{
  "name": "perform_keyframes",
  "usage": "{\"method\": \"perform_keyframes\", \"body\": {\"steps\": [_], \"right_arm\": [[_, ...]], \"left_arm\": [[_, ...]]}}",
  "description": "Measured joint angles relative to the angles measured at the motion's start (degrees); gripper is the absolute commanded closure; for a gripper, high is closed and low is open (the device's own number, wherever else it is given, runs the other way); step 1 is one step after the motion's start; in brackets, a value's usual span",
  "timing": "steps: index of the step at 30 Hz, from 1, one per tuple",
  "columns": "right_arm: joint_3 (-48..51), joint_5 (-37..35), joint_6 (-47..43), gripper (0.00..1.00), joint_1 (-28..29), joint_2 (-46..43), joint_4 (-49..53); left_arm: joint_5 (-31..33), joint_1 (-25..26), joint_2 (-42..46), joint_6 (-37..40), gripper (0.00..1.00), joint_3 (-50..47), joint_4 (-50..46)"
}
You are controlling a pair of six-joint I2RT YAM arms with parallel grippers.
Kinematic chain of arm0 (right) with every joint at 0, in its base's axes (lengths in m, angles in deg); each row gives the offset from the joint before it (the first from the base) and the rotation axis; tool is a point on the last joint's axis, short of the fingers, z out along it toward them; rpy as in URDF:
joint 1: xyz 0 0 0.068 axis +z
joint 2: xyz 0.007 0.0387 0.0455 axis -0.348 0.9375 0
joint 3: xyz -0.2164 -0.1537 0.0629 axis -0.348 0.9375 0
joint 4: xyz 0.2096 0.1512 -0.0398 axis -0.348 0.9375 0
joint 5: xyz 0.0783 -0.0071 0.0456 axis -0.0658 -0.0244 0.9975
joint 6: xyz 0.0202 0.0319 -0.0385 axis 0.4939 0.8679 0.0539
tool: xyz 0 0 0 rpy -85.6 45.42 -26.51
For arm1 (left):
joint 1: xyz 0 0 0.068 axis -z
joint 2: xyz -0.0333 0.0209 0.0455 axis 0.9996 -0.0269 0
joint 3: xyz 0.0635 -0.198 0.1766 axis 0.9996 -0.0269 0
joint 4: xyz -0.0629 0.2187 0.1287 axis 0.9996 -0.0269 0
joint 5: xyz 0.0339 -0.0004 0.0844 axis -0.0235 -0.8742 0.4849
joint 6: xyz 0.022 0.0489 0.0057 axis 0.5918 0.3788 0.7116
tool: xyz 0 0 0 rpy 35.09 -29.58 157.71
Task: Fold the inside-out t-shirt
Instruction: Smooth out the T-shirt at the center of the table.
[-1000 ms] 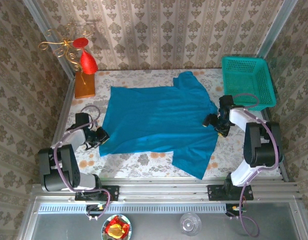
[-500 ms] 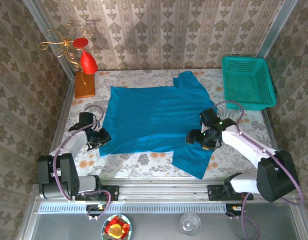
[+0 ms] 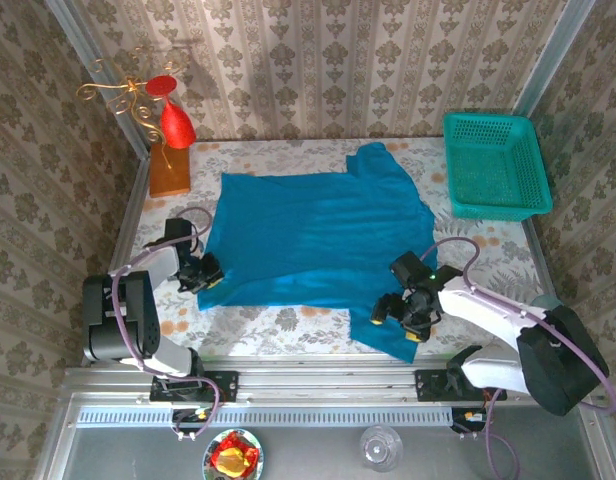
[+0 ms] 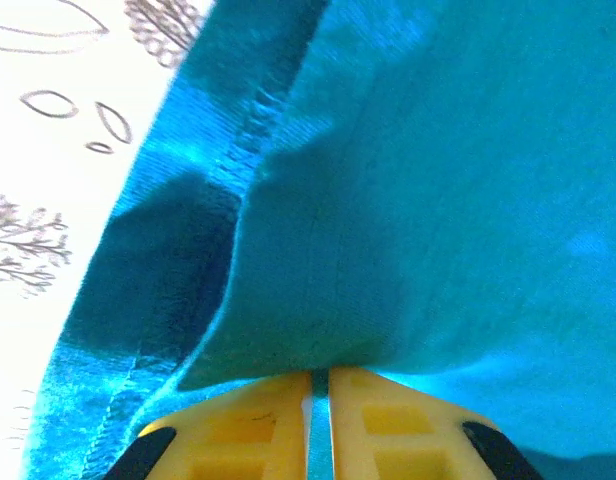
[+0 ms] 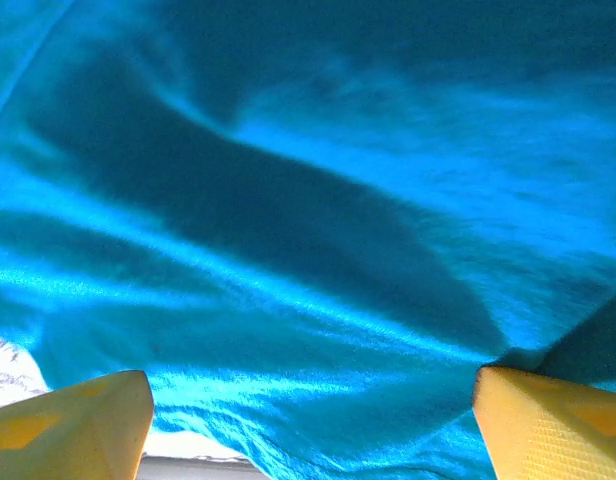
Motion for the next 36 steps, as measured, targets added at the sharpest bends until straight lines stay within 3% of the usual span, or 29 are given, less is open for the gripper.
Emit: {"method": "perform_keyframes", "body": {"steps": [8,19,30,36], "right_arm": [[1.7,-5.1,6.3,0.16,0.0,-4.2,3.6],[-7.5,-6.3,1.5,0.17,0.0,-5.3,5.9],[-11.5,-2.2,-7.7,0.15,-2.2,10.1,-4.7],[-10.0,-0.4,-9.2,0.15,-10.2,13.7,-6.6]], "left_arm": [[-0.1,-1.0,0.9,0.0,0.86,0.0,-0.7],[6.6,0.1,9.6,1.6,0.82,1.1,-8.2],[12.1,3.5,2.0,4.0,0.76,3.4,-8.7],[11.5,3.5,2.0,4.8,0.72,3.5,-6.8]]}}
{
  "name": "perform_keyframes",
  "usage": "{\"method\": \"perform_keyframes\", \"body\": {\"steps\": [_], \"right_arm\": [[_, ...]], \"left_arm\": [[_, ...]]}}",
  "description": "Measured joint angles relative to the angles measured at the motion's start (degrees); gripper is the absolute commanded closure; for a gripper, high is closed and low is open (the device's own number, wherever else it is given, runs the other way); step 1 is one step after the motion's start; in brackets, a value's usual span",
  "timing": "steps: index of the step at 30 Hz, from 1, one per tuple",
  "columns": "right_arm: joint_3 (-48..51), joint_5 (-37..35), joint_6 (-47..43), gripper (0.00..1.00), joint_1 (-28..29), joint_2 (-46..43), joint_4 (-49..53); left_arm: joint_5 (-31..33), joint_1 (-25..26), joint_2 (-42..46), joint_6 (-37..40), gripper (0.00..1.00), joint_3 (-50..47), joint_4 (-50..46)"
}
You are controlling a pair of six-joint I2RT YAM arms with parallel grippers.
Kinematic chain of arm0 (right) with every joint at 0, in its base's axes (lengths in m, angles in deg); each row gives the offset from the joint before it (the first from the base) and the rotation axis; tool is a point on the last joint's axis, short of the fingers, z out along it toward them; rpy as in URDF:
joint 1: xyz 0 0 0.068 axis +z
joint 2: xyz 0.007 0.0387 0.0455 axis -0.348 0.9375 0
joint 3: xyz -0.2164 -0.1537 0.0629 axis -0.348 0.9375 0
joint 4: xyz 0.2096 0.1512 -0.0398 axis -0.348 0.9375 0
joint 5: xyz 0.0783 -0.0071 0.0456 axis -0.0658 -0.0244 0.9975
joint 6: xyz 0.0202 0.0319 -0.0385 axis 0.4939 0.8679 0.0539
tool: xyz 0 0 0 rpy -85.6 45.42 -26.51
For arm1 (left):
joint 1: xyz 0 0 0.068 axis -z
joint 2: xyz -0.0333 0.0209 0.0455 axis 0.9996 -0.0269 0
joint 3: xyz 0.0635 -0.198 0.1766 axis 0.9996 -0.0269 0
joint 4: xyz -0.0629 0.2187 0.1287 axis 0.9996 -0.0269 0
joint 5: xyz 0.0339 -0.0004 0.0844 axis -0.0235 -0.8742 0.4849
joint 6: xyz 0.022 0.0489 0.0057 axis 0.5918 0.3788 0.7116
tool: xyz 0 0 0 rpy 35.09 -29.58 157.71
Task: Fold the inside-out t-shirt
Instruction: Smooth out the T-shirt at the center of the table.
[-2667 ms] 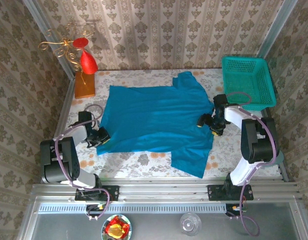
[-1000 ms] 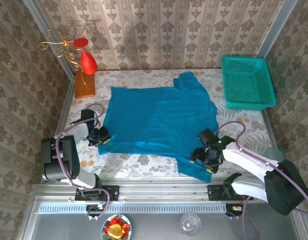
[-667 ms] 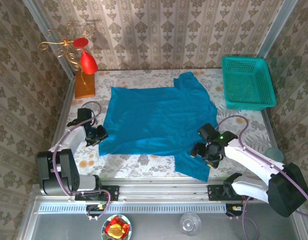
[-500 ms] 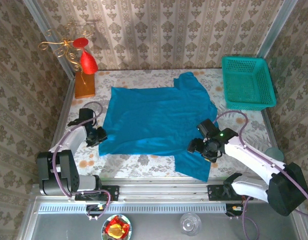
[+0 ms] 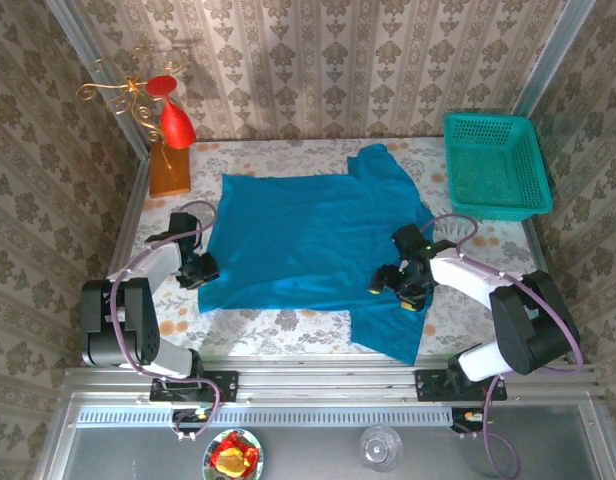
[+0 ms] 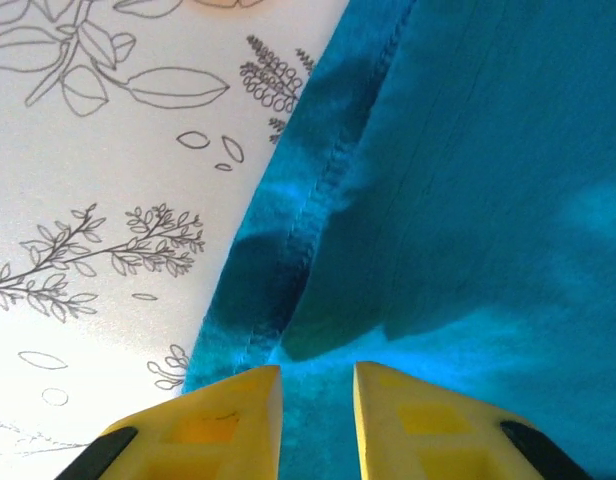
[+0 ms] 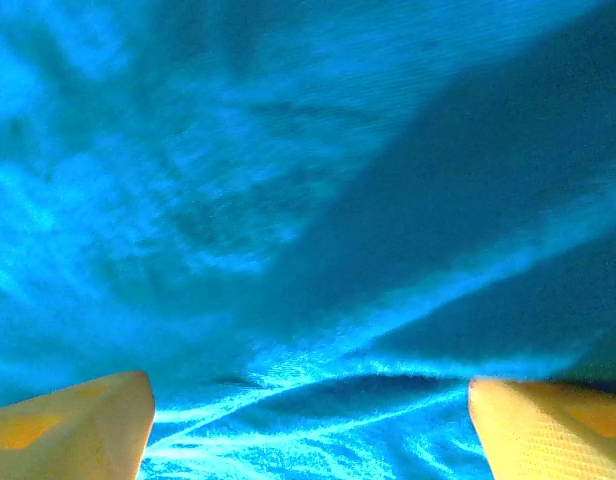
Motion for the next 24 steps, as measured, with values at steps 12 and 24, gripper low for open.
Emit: {"method": "perform_keyframes", "body": {"steps": [12,24], "right_arm": [[3.0,-0.4,-2.8,0.15,-8.2,-4.4,1.4],[3.1,-0.4,-3.3,0.15,-8.3,-4.9,1.8]], "left_arm": [[-9.2,1.4,-0.2,2.9,0.7,-0.1,3.7],[-4.5,3.5,-3.4,3.5,0.68,0.0,1.8]]}}
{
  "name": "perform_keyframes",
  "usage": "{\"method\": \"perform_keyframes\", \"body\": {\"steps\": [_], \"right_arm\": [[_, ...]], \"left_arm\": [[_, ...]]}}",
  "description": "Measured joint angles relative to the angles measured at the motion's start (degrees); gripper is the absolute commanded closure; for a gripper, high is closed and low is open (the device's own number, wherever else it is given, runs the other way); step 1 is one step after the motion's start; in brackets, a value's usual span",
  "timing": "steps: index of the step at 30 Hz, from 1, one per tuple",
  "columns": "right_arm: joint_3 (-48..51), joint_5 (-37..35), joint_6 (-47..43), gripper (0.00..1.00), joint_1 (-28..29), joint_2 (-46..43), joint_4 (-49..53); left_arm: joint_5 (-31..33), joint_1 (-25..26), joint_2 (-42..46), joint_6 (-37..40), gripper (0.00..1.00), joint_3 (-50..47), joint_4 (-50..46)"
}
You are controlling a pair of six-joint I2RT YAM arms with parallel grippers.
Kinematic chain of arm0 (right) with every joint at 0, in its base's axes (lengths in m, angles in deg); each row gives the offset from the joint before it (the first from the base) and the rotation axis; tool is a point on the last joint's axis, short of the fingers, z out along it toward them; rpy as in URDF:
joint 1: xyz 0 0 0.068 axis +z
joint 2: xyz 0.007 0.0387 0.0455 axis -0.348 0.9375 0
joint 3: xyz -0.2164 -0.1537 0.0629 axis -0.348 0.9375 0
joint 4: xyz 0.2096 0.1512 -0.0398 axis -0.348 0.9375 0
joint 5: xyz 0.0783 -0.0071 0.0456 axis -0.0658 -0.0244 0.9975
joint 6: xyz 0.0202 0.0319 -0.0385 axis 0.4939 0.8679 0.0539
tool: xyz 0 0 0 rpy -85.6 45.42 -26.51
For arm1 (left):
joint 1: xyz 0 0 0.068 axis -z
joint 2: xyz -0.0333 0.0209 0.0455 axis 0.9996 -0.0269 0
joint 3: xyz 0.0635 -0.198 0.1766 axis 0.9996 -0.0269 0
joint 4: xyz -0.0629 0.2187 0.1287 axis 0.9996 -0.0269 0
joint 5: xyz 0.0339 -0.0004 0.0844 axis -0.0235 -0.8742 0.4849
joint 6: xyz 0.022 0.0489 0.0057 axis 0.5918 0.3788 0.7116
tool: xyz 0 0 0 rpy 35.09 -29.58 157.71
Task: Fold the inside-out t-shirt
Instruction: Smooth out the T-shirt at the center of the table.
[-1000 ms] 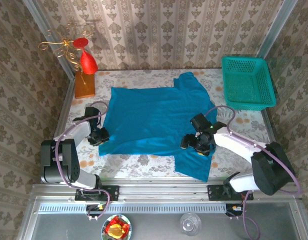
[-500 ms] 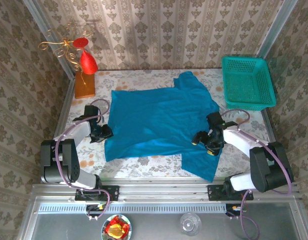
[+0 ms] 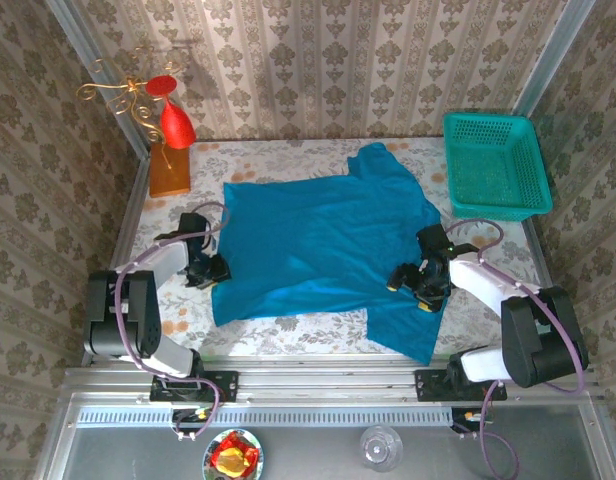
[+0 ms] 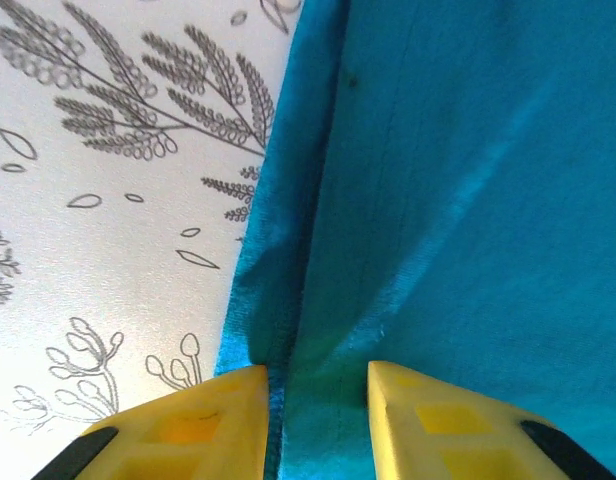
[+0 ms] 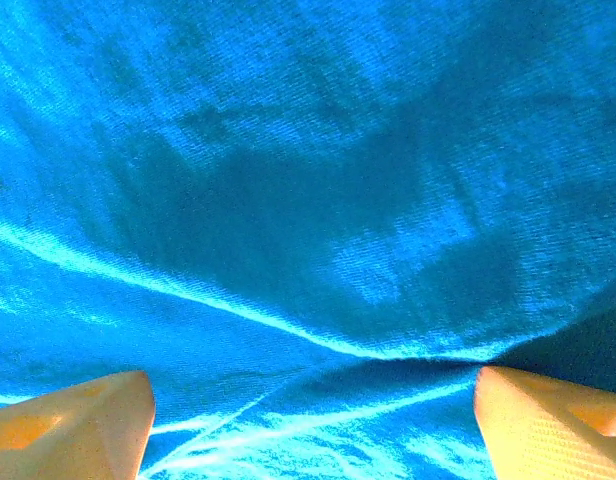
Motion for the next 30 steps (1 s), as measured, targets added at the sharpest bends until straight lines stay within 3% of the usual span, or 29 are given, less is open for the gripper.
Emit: {"method": "perform_keyframes", "body": {"steps": [10,15,23,30], "right_arm": [[0.7,-0.7,0.0,0.15,0.0,-0.5,1.4],[0.8,-0.8,0.0,0.15,0.0,-0.9,1.5],[0.8,-0.9,0.0,0.15,0.0,-0.9,1.5],[0.8,-0.9,0.0,0.15,0.0,-0.9,1.5]], "left_arm": [[1.1,1.4,0.1,0.0,0.79,0.6,-0.6],[1.8,1.4,2.2,0.0,0.76,1.6,-2.3],[1.9,1.4,2.6,0.0,0.8,2.7,-2.6],[3.0,1.9,0.6,-0.2,0.7,2.7,-2.6]]}}
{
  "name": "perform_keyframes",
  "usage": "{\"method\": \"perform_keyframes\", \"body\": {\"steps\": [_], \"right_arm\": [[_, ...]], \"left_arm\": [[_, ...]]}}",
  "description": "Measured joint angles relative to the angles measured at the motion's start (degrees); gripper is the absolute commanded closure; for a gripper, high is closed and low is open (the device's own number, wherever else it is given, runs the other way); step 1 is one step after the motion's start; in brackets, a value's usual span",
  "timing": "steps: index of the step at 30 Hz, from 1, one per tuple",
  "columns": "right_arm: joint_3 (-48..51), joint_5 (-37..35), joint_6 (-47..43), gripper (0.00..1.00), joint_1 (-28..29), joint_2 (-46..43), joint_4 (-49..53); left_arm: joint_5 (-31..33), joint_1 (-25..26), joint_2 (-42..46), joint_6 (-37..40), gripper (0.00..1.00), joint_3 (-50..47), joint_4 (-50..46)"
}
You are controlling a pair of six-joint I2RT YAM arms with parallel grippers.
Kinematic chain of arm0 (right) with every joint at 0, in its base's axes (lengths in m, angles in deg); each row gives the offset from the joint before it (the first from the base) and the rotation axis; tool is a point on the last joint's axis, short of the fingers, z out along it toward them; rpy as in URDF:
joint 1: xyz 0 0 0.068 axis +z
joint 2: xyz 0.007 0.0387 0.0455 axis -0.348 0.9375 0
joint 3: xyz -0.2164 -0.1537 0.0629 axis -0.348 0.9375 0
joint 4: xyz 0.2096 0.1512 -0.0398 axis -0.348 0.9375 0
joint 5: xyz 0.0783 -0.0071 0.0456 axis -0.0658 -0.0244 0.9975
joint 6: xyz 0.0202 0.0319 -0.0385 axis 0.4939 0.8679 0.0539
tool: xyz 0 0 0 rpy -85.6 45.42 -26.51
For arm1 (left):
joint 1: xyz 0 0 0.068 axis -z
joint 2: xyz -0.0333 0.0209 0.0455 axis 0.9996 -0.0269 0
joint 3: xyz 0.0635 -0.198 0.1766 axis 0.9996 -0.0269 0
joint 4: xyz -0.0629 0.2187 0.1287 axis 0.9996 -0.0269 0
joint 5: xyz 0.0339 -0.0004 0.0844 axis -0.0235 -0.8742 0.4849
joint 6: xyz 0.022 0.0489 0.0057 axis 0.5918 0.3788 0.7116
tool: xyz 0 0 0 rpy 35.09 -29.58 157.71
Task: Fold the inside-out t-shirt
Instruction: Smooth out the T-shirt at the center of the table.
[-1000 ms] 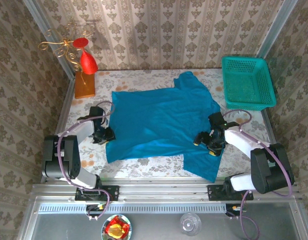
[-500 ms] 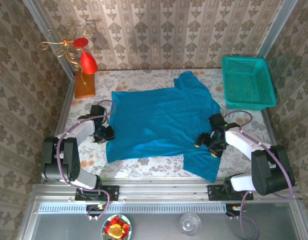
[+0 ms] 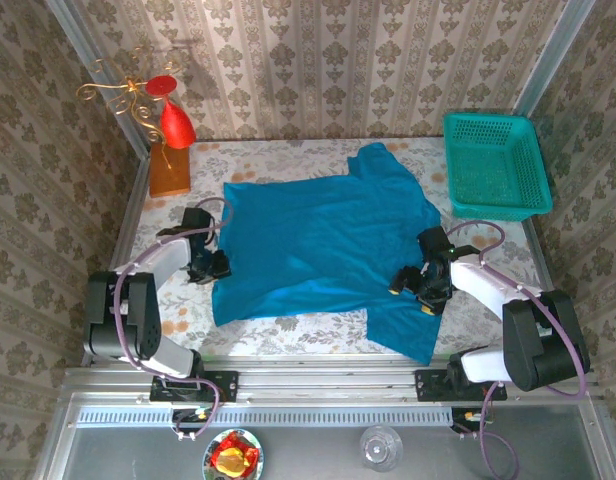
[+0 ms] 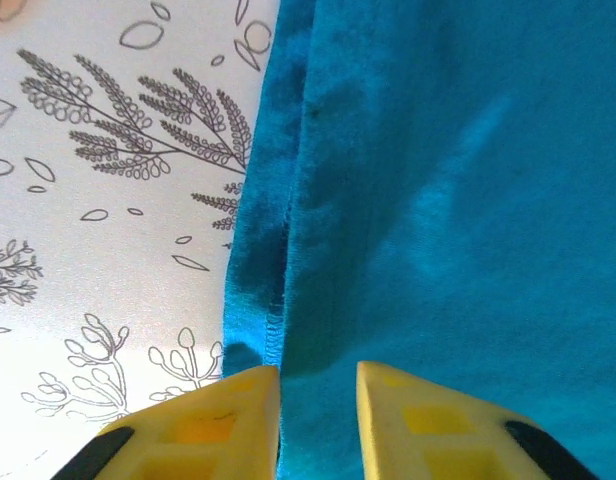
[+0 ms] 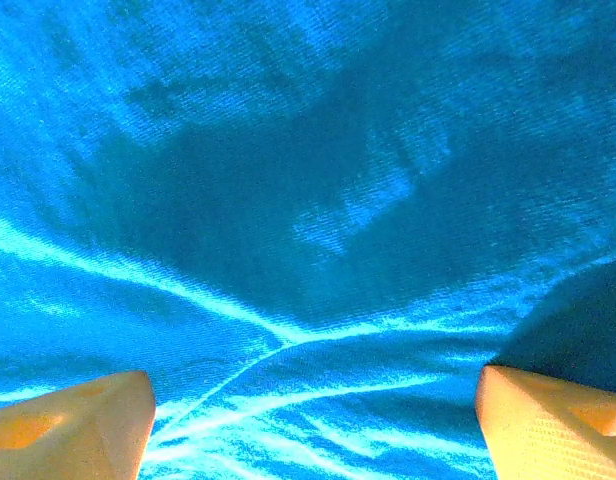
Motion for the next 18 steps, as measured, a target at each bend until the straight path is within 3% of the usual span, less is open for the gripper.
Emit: {"method": "perform_keyframes", "body": {"steps": [9,18], "right_arm": [[0.0,-0.2,0.0,0.15,0.0,0.0,0.1],[0.0,-0.2,0.0,0.15,0.0,0.0,0.4]], "left_arm": [[0.5,0.2,-2.5,-0.5,0.82,0.0,0.1],[0.5,0.3,-0.8,-0.7,0.8,0.4,-0.2]]}}
